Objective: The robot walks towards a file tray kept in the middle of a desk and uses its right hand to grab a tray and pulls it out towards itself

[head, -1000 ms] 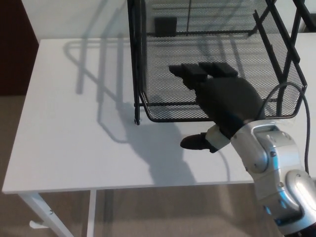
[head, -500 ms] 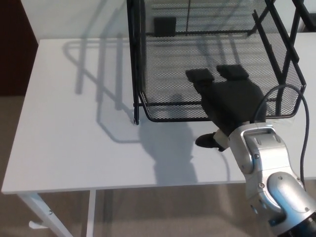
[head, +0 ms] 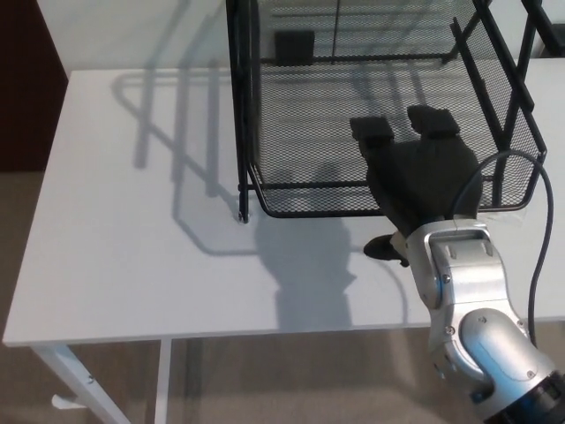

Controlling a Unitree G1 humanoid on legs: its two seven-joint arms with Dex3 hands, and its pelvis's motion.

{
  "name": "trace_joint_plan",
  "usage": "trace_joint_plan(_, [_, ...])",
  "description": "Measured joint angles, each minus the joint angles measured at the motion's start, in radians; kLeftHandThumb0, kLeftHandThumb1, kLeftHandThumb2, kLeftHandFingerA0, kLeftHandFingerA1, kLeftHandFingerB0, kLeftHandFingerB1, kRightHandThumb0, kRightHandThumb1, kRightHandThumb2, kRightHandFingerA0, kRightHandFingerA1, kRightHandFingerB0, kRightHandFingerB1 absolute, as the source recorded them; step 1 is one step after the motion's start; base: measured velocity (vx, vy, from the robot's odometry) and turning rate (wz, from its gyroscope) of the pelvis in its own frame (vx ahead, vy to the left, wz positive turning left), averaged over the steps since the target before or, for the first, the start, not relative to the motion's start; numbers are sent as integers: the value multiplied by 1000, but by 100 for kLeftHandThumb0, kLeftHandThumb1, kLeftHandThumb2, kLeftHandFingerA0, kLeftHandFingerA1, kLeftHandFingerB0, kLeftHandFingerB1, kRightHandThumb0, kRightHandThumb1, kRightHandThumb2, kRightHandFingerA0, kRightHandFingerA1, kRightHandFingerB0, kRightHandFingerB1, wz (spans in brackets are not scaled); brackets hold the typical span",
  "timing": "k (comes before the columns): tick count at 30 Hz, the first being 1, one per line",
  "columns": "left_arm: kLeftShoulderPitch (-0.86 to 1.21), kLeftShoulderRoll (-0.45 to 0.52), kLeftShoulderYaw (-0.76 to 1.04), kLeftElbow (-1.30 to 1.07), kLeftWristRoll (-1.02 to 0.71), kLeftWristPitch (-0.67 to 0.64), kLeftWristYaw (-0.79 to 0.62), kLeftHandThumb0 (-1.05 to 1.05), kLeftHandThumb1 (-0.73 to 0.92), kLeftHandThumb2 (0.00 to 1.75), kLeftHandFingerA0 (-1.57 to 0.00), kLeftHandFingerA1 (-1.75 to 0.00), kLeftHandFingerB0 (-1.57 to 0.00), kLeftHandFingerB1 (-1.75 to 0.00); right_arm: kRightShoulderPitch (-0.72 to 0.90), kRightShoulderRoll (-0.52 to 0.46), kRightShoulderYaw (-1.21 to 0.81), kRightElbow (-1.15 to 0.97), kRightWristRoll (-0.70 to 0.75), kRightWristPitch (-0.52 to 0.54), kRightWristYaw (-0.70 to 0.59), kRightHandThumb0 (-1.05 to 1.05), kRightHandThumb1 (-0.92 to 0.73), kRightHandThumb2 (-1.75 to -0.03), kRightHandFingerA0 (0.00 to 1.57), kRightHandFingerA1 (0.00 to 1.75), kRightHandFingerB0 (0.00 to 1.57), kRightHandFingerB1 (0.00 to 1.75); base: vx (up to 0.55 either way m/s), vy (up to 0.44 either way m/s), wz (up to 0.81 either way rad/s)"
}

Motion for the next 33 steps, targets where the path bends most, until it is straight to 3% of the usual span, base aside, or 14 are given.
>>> trace_joint_plan(3, [0,2,-1,-1,3,4,0,-35,52,56,-55,-40,-43,-36,-3,1,0,30,0,3,-8,-75,-26,-62,4,19,6,36,0,0,0])
trace_joint_plan(7, [-3,3,-1,-6,6,11,-1,-37,51,55,-57,-41,-43,-36,-15,3,-1,60,4,2,-18,-75,-28,-62,3,31,6,36,0,0,0])
trace_joint_plan(8, [-2,3,-2,-12,7,14,-1,-37,51,55,-56,-41,-43,-36,-17,3,-1,69,5,2,-21,-48,-26,-77,0,32,0,37,0,0,0])
trace_joint_plan(9, [-1,3,-2,-19,8,17,-1,-38,51,55,-56,-41,-43,-36,-19,3,-1,77,6,2,-24,-47,-24,-77,0,34,0,39,0,0,0])
trace_joint_plan(10, [1,3,-2,-26,9,20,-1,-38,51,55,-55,-40,-43,-36,-21,2,-1,86,6,2,-26,-76,-29,-65,0,29,4,37,0,0,0])
trace_joint_plan(17, [6,4,-2,-48,10,42,-6,-36,52,56,-54,-40,-42,-36,-23,0,1,98,8,2,-40,-77,-28,-65,1,21,6,37,0,0,0])
trace_joint_plan(18, [9,5,-2,-56,10,45,-8,-36,52,56,-54,-40,-42,-36,-21,-1,1,94,8,2,-40,-79,-38,-53,0,29,5,38,0,0,0])
trace_joint_plan(19, [11,6,-2,-61,10,48,-9,-36,52,55,-54,-40,-43,-36,-18,-1,2,90,8,2,-40,-77,-28,-65,1,24,6,38,0,0,0])
trace_joint_plan(22, [9,6,-2,-60,10,53,-13,-36,52,56,-55,-40,-43,-36,-7,-4,6,70,7,2,-40,-85,-33,-64,5,23,7,36,0,0,0])
trace_joint_plan(24, [9,7,-2,-62,10,57,-14,-36,52,56,-55,-40,-42,-36,6,-9,12,48,6,2,-39,-80,-26,-62,0,30,6,36,0,0,0])
trace_joint_plan(27, [10,7,-2,-62,10,58,-16,-37,52,56,-56,-41,-43,-36,35,-15,21,9,3,4,-37,-80,-38,-53,0,38,9,34,0,0,0])
trace_joint_plan(28, [10,8,-2,-62,10,58,-16,-36,52,56,-56,-41,-42,-36,46,-17,25,-6,2,5,-35,-80,-30,-63,4,35,11,34,0,0,0])
trace_joint_plan(31, [10,8,-2,-59,10,58,-18,-35,52,56,-58,-41,-43,-36,86,-22,31,-53,-1,8,-33,-79,-30,-62,4,39,13,35,0,0,0])
trace_joint_plan(33, [10,8,-1,-60,10,58,-20,-37,52,56,-56,-40,-42,-36,118,-23,31,-92,0,8,-35,-73,-36,-51,0,44,13,32,0,0,0])
